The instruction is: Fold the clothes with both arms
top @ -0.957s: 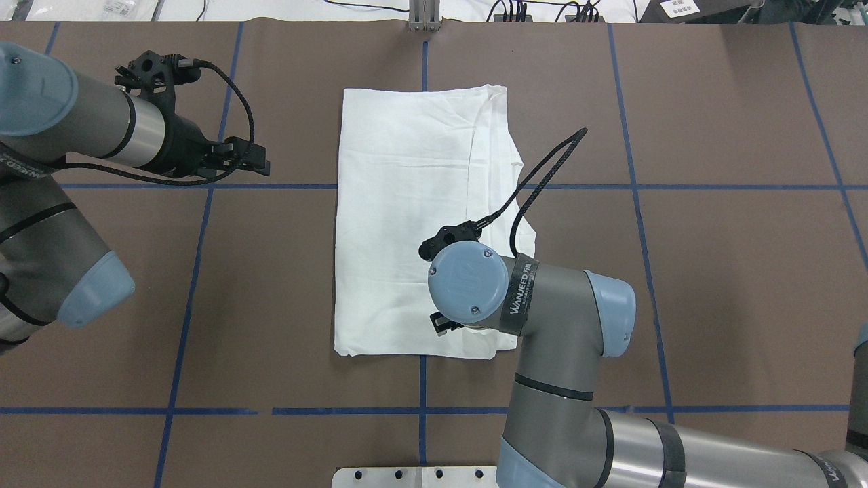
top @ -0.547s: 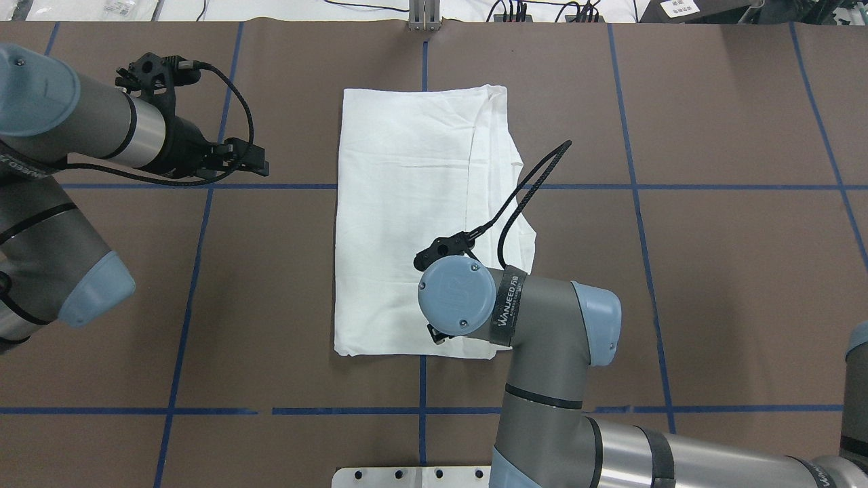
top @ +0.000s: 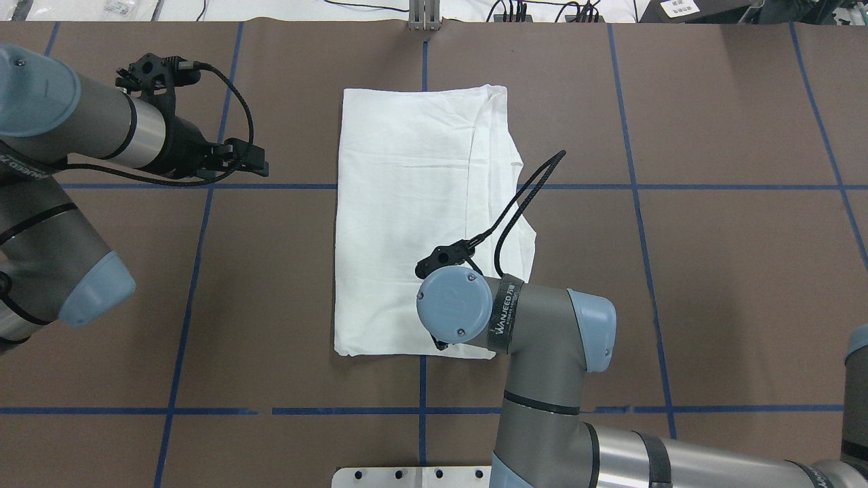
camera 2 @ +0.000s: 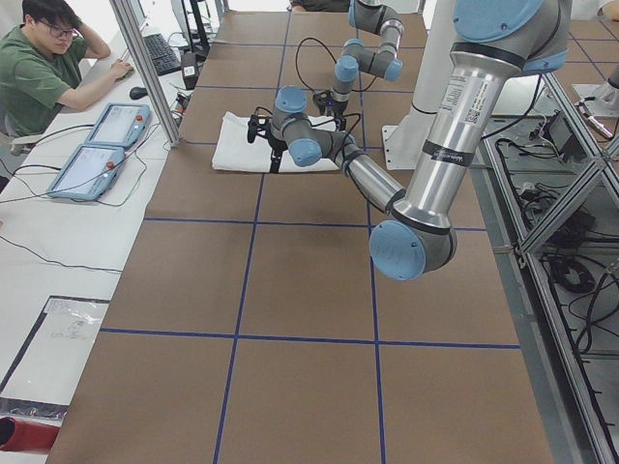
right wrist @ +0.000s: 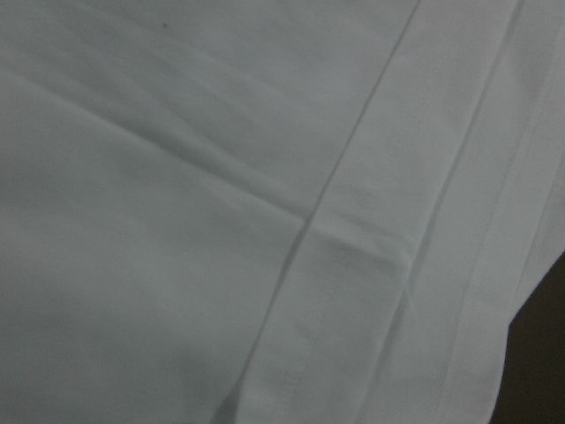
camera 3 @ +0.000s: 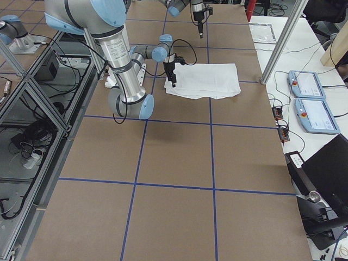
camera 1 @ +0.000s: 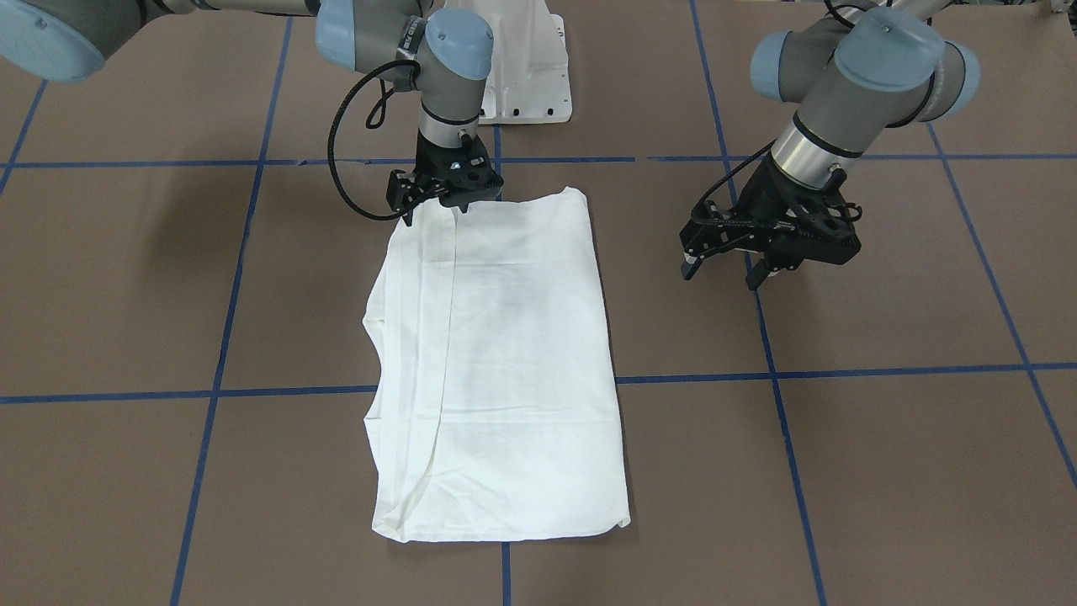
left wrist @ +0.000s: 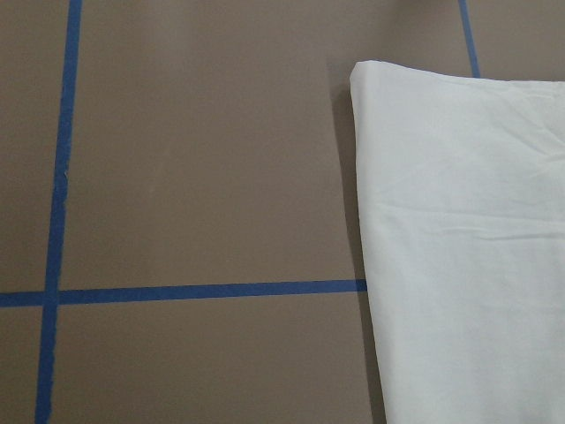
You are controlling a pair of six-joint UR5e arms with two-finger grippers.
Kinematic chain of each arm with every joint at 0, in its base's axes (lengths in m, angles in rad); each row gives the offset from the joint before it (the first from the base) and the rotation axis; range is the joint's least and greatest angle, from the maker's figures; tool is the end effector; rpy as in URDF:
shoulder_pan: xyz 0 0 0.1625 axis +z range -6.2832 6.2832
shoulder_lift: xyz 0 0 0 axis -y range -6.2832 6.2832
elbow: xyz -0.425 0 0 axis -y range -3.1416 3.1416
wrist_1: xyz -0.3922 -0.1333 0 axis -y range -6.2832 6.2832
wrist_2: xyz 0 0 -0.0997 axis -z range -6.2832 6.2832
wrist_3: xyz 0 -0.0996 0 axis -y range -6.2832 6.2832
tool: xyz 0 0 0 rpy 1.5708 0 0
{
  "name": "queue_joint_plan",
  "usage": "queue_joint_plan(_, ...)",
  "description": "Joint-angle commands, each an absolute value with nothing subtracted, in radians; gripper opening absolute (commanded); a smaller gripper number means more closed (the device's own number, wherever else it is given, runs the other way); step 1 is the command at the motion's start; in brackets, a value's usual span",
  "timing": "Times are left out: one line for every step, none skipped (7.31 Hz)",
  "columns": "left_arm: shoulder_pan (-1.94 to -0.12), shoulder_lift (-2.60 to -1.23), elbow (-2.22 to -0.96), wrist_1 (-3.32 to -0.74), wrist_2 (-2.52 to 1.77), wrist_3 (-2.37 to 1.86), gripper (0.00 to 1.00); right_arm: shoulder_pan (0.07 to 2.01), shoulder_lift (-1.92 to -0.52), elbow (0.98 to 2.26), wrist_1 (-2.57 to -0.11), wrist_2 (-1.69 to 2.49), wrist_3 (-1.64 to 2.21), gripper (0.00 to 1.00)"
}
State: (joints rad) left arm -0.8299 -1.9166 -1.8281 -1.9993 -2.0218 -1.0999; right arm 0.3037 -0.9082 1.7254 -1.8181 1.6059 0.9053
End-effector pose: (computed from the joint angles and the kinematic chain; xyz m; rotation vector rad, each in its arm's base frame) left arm 0.3354 -0.4998 0.3004 0.2867 1.0525 -0.0902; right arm -0.5981 -0.3235 0.2416 0.2366 -0.5231 -0.3619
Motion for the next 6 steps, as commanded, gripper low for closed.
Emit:
queue_joint_plan(-0.83, -1.919, -1.819, -2.002, -2.022, -1.1, 1.0, 0.31, -0.917, 1.724, -1.821, 1.603, 0.905, 1.0)
queue_joint_plan(-0.83, -1.921, -1.819, -2.003, -2.022, -1.1, 1.0, 0.314, -0.922, 1.724, -1.824, 1.603, 0.905, 1.0)
queue_joint_plan(-0.83, -1.924, -1.816, -2.002, -2.02, -1.101, 1.0, 0.318, -0.933, 1.724, -1.824, 1.603, 0.905, 1.0)
queue_joint_plan(-0.83, -1.922, -1.813, -2.003, -2.02, -1.101, 1.0, 0.322, -0.936, 1.724, -1.824, 1.605, 0.904, 1.0)
queue_joint_plan(-0.83, -1.922, -1.813, -2.002, -2.02, -1.101, 1.0, 0.324, -0.94, 1.724, -1.824, 1.605, 0.904, 1.0)
queue_joint_plan(-0.83, -1.921, -1.813, -2.002, -2.02, -1.101, 1.0, 0.325, -0.942, 1.726, -1.824, 1.605, 0.904, 1.0)
